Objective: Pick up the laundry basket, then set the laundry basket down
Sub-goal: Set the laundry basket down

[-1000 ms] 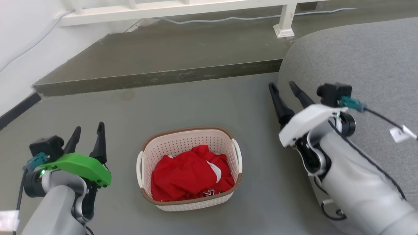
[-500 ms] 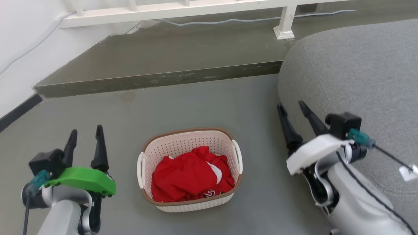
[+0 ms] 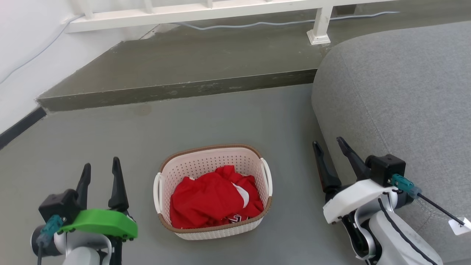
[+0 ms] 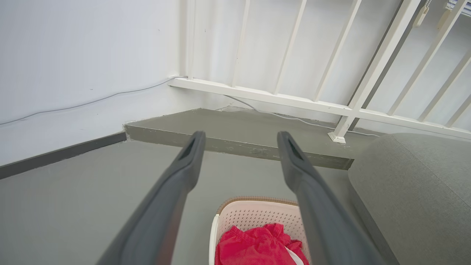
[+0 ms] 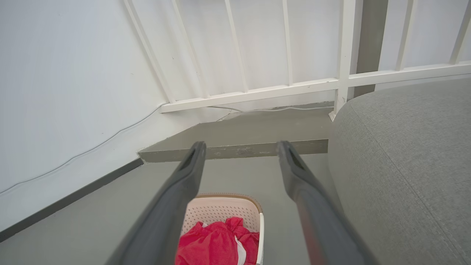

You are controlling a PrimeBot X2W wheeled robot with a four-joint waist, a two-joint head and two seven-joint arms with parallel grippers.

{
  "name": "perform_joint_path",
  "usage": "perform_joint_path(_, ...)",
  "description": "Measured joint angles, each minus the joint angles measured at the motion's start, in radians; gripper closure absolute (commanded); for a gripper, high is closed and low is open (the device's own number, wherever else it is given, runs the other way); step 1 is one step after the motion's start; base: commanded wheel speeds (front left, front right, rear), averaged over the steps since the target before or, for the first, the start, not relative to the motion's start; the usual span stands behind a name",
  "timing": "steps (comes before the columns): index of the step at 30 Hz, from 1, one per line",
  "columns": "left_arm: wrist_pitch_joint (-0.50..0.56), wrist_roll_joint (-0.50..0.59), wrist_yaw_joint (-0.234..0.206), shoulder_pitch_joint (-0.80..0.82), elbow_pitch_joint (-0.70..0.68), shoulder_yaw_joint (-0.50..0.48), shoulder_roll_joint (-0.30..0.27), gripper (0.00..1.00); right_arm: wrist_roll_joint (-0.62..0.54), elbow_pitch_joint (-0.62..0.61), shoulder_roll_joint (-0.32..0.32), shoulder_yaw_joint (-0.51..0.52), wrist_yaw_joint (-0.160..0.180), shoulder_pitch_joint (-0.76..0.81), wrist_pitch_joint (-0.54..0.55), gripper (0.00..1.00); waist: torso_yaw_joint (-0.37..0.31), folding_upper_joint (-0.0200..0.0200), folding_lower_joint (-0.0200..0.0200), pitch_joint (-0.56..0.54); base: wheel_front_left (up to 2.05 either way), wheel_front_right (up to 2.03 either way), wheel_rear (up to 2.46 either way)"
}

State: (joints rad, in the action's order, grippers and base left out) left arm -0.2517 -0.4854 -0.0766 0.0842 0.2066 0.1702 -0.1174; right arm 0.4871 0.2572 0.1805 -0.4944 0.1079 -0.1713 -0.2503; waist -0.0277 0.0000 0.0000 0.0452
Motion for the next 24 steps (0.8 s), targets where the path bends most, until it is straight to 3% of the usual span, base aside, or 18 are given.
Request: perform_joint_path(24, 0.000, 0.068, 0.059, -0.071, -0.058, -0.047, 0.034, 0.00, -0.096, -0.070, -0.030, 0.073, -0.001, 0.061, 0.000, 0.00, -0.008, 0.0000, 0.0000, 0.021, 0.00, 0.00, 0.00)
